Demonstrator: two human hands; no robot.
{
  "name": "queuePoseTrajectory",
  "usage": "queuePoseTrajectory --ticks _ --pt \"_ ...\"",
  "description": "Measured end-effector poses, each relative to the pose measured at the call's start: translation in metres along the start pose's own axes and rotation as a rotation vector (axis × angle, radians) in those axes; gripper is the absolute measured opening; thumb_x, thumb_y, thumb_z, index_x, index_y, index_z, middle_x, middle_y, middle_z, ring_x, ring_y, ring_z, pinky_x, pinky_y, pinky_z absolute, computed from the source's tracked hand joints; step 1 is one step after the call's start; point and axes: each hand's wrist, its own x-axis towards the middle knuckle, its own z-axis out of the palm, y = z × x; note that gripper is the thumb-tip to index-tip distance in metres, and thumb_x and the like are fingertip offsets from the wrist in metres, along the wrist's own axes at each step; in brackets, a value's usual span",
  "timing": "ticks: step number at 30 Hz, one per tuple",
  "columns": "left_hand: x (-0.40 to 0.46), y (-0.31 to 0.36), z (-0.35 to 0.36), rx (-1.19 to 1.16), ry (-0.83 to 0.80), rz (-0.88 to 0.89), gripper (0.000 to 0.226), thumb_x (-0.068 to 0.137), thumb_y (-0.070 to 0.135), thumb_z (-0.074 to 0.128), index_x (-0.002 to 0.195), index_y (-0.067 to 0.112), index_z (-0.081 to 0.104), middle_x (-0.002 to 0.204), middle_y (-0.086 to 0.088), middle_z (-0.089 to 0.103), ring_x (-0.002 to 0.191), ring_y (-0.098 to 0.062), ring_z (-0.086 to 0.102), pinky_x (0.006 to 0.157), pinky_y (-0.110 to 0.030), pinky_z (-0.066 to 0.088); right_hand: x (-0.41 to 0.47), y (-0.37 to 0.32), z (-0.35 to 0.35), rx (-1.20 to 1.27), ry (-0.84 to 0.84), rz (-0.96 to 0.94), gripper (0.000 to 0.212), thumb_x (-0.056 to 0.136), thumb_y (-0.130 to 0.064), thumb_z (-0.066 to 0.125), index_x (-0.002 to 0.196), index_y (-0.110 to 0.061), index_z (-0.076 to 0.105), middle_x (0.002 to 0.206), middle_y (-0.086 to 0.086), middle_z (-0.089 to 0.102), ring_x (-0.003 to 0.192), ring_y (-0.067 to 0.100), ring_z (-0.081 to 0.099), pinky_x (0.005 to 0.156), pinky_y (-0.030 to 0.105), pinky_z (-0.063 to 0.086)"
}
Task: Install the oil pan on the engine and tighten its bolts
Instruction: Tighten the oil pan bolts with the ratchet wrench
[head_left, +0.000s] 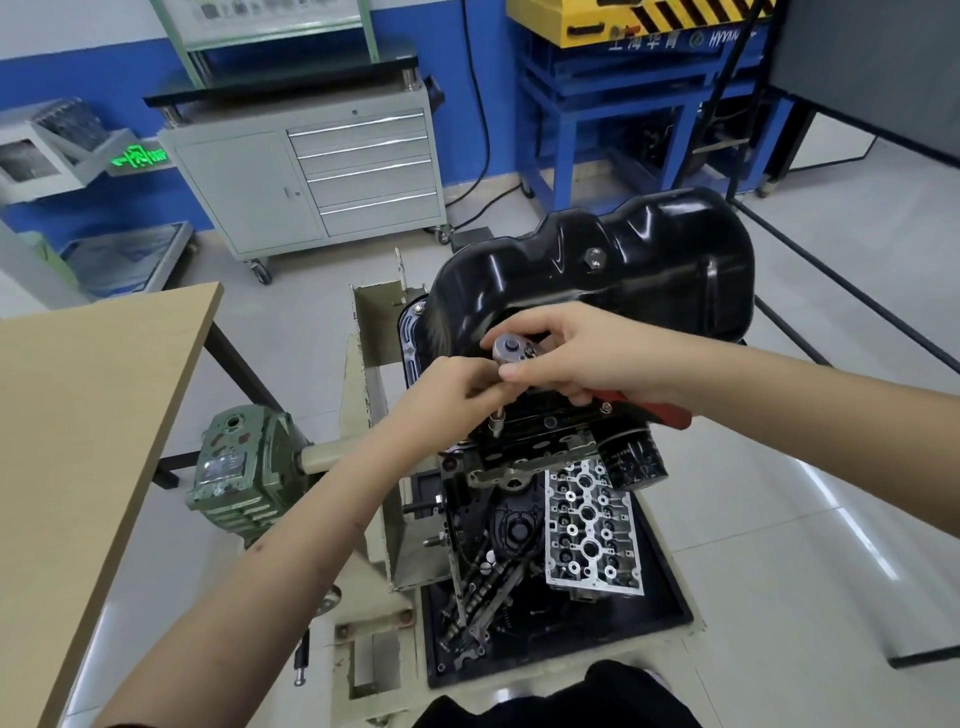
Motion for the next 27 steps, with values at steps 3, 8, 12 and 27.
queuePoseTrajectory --ticks 3,8,12,27 --pt "0.001 0.004 -0.004 -0.093 0.003 -0.009 0.019 0.091 0.027 0.054 0.074 0.028 0.061 0.054 0.023 0.059 0.054 0.012 0.055 0.053 -0.004 0.038 0.003 -0.014 -0.01 -0.024 -0.008 -0.015 0.034 0.088 -0.015 0.059 0.122 -0.017 0.055 0.057 -0.002 0.049 0.044 0.008 0.036 0.041 0.02 0.033" --pt "-0.001 0.004 -0.022 -0.25 0.108 -0.071 0.015 0.09 0.026 0.053 0.08 0.029 0.063 0.077 0.01 0.071 0.078 -0.008 0.068 0.079 -0.025 0.054 0.005 -0.044 -0.029 0.165 -0.032 -0.128 0.029 0.088 -0.013 0.058 0.116 -0.006 0.054 0.043 -0.012 0.043 0.037 0.004 0.031 0.035 0.015 0.03" --pt "-0.012 -0.006 -0.027 -0.15 0.064 -0.111 0.016 0.091 0.028 0.053 0.083 0.023 0.066 0.079 0.005 0.07 0.077 -0.004 0.067 0.075 -0.02 0.052 0.01 -0.048 -0.012 0.018 -0.071 -0.163 0.025 0.088 -0.015 0.059 0.113 -0.02 0.057 0.047 -0.009 0.044 0.041 0.006 0.033 0.039 0.018 0.033" --pt "-0.028 -0.035 -0.019 -0.003 0.043 -0.213 0.018 0.088 0.026 0.059 0.071 0.026 0.064 0.061 0.012 0.06 0.052 0.004 0.051 0.053 -0.008 0.038 0.033 -0.034 0.016 -0.36 -0.078 -0.209 0.029 0.085 -0.021 0.061 0.114 -0.022 0.058 0.046 -0.014 0.051 0.034 0.0 0.042 0.038 0.014 0.039"
